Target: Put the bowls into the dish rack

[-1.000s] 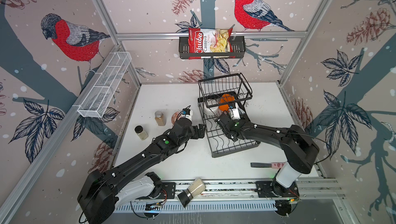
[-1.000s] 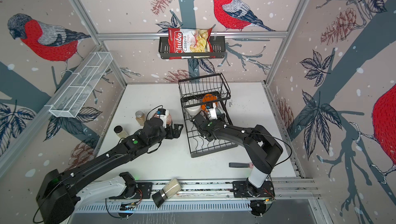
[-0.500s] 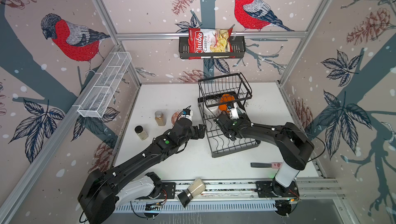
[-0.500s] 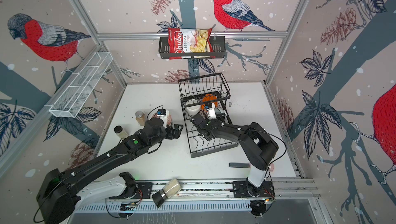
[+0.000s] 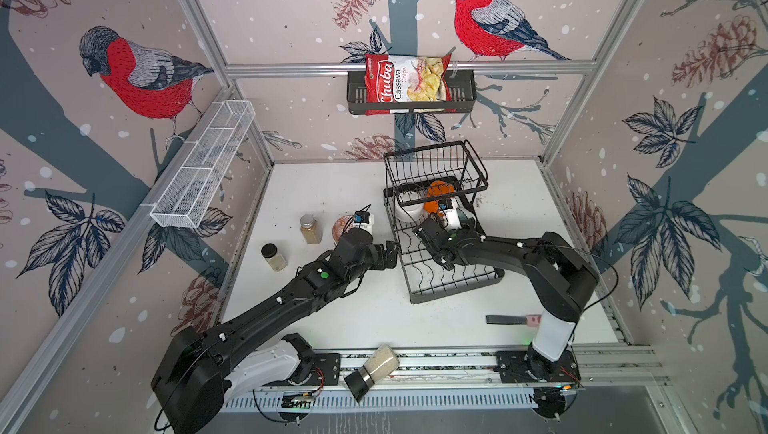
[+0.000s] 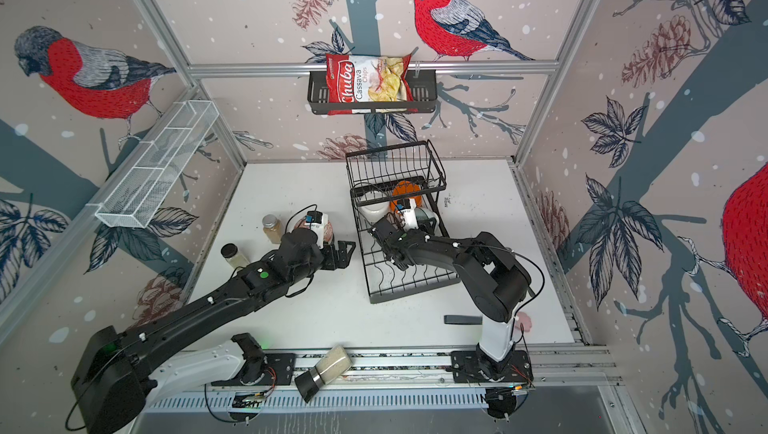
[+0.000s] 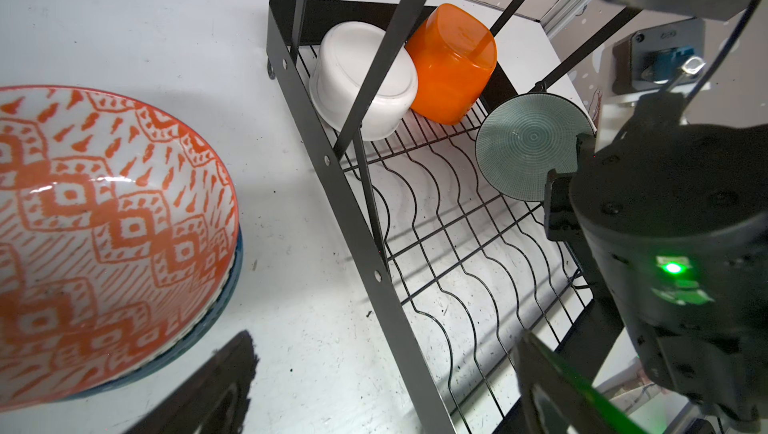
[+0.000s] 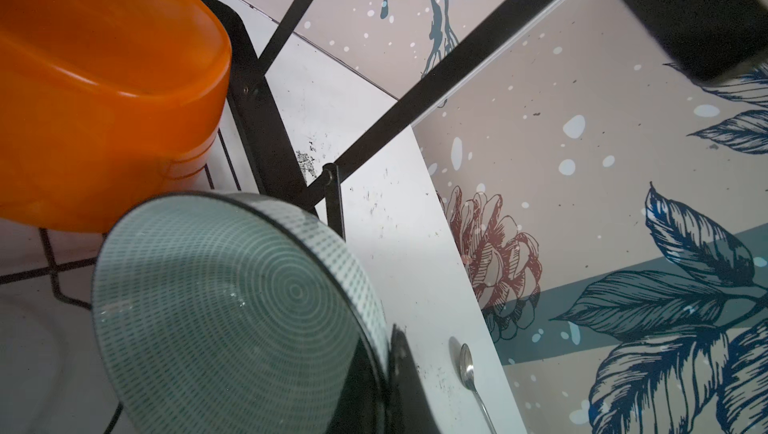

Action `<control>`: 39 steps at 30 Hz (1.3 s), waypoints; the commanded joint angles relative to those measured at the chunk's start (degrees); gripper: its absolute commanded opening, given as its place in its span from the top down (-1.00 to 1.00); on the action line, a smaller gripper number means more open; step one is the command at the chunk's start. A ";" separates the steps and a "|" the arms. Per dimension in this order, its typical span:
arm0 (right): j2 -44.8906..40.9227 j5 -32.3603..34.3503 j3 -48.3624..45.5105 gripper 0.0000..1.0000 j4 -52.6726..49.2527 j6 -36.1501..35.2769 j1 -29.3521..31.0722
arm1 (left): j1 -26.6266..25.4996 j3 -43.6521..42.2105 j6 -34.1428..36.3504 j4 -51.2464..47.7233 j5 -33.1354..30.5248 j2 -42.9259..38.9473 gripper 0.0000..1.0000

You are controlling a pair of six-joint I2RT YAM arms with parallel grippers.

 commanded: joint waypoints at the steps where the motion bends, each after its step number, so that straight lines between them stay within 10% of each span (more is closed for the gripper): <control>1: 0.46 4.21 0.99 1.00 2.30 0.58 -0.16 | -0.03 0.14 0.13 1.43 -0.10 0.07 -0.92; 39: 8.77 3.25 5.71 1.00 -0.32 7.90 -0.39 | -0.03 0.35 -0.13 -0.43 -1.17 -0.94 -0.92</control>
